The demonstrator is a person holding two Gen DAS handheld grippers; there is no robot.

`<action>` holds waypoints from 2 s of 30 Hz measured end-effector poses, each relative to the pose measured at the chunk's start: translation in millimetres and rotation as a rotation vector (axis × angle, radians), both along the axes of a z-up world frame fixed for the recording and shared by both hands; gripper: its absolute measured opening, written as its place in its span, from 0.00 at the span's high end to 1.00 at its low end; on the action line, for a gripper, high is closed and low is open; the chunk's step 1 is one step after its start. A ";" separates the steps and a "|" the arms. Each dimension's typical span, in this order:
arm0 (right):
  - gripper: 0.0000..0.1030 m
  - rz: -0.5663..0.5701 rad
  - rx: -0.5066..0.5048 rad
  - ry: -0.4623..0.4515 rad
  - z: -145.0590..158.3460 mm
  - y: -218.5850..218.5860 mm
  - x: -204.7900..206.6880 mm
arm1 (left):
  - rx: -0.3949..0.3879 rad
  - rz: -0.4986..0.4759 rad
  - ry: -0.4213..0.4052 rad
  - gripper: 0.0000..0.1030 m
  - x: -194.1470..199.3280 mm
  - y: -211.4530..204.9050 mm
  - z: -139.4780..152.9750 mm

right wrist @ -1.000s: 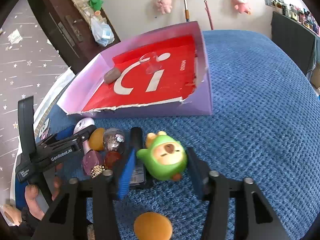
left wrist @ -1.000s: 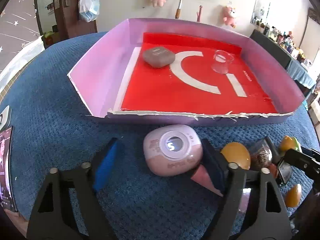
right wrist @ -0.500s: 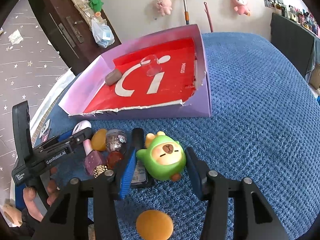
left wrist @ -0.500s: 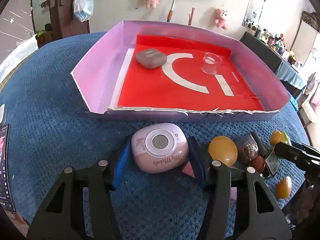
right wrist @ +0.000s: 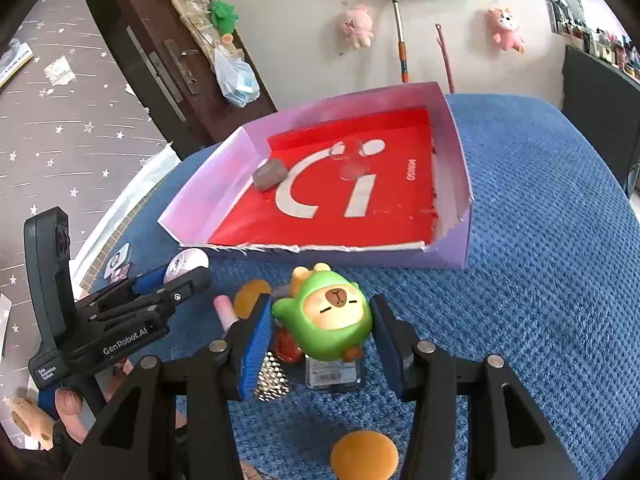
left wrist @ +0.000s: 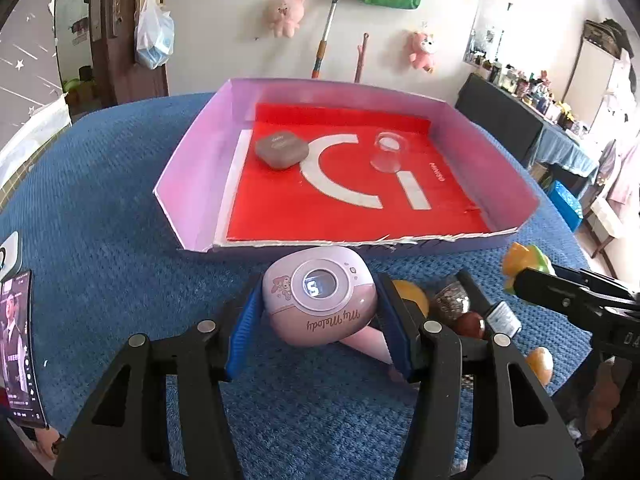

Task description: Organize rigid objects

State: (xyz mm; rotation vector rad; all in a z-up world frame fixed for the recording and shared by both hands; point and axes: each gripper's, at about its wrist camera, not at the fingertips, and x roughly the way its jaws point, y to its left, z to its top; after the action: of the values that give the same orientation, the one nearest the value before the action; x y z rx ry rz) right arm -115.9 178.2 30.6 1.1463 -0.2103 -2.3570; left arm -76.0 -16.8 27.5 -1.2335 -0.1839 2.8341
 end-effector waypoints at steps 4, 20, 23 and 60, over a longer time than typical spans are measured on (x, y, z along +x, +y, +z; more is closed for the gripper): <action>0.50 0.002 -0.005 0.008 4.1 -1.9 -0.9 | 0.004 -0.005 0.009 0.48 0.9 0.5 4.9; 0.50 0.018 -0.013 0.031 14.0 -8.5 -3.1 | 0.006 -0.031 0.046 0.48 -2.0 6.8 21.7; 0.50 0.019 -0.016 0.036 16.2 -8.9 -4.7 | 0.006 -0.033 0.053 0.48 -3.4 7.6 23.5; 0.50 -0.001 0.083 0.057 10.0 -26.5 -57.2 | -0.005 -0.053 -0.023 0.48 -61.7 4.6 2.0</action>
State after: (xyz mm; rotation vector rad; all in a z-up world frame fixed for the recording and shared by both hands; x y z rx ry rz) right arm -173.1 151.8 40.6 1.1159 -0.0949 -2.4159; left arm -137.7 -12.2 29.5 -1.2534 -0.1432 2.7784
